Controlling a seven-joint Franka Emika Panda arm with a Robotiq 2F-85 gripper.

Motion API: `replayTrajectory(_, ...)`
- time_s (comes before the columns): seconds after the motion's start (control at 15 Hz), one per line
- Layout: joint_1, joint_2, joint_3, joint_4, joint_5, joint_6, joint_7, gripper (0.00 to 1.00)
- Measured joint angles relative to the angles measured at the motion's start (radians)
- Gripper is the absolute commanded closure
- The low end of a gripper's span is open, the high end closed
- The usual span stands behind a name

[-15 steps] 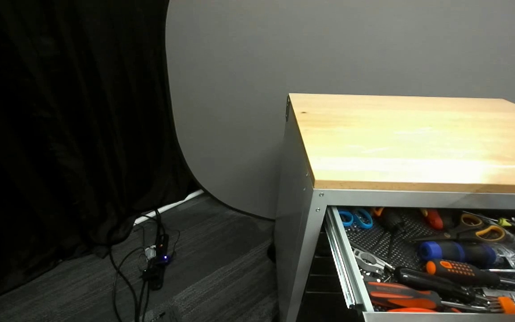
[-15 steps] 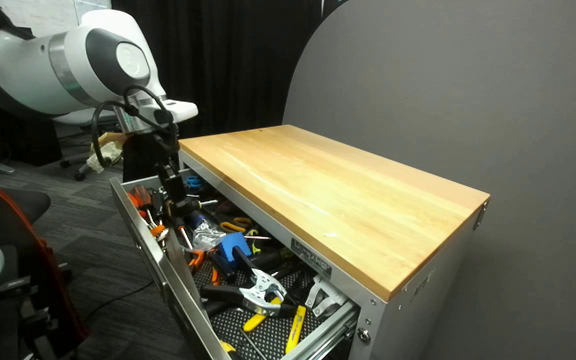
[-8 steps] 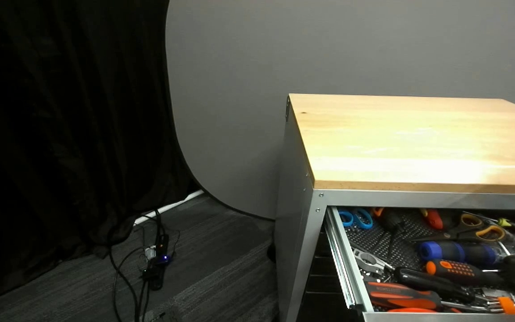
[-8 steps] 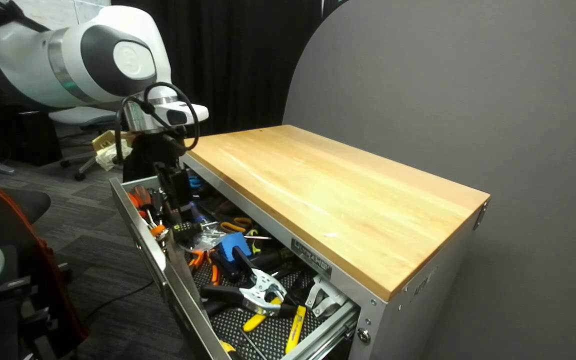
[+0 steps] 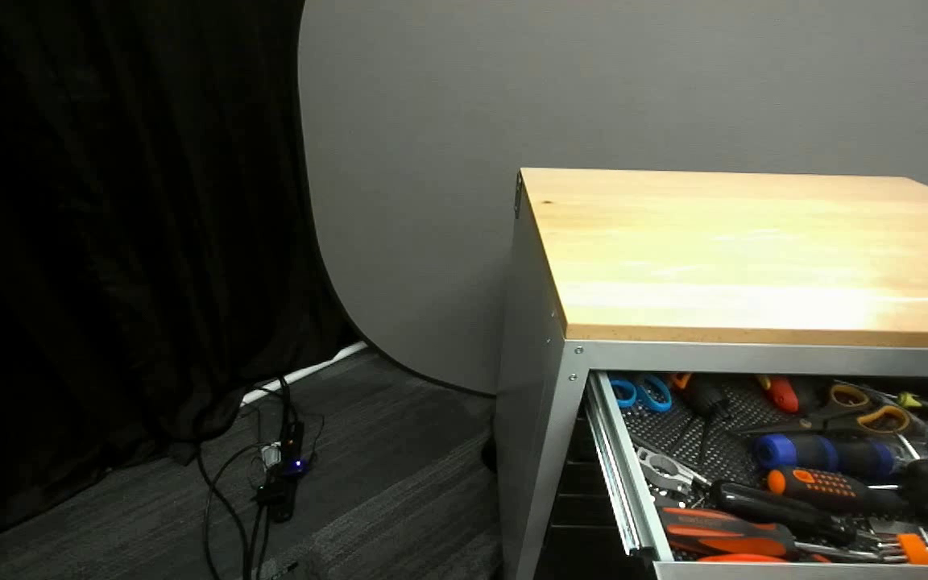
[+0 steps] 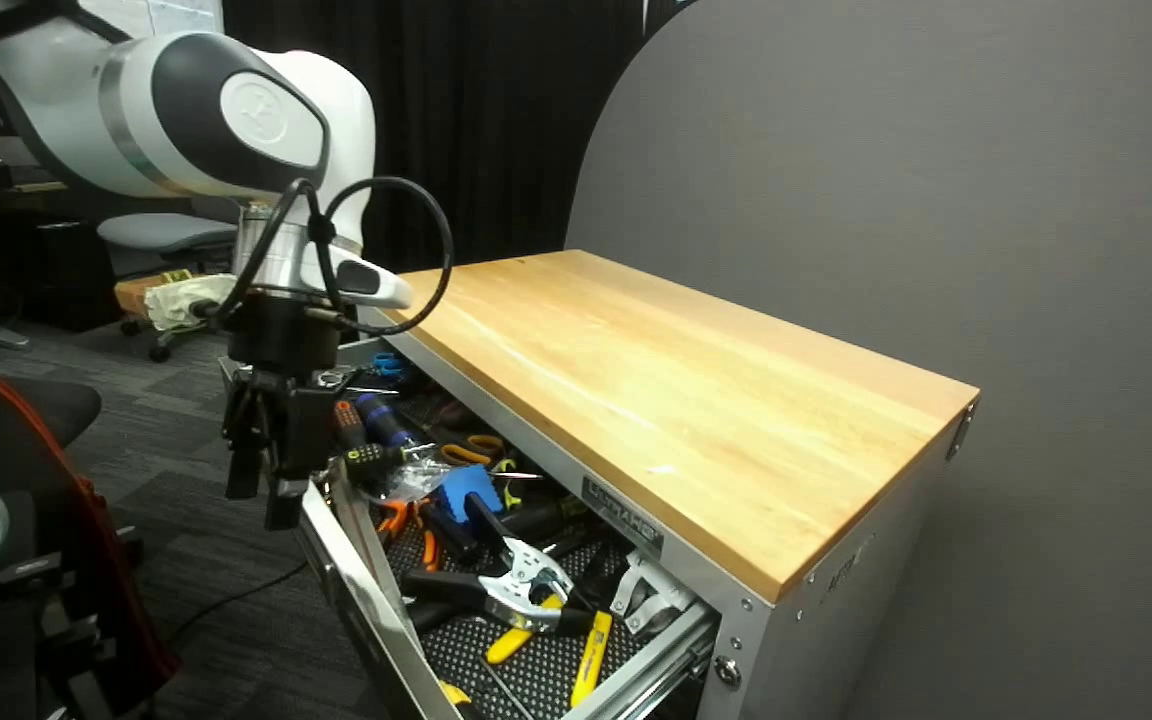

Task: Put the screwdriver in the open drawer and then close the drawer

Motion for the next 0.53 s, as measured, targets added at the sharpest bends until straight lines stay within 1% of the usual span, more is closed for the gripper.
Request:
replayTrajectory(0.07,0.001,0.001,-0.002,-0.001,-0.012,-0.011,-0.004,0.42)
replayTrajectory(0.13,0.002,0.003,-0.006,-0.004,-0.049,0.007,0.022,0.50)
replayTrajectory(0.33,0.014,0.014,-0.025,-0.022,-0.195,0.128,0.189,0.74)
replayTrajectory(0.53,0.036,0.044,-0.035,-0.037,-0.294,0.169,0.321,0.93)
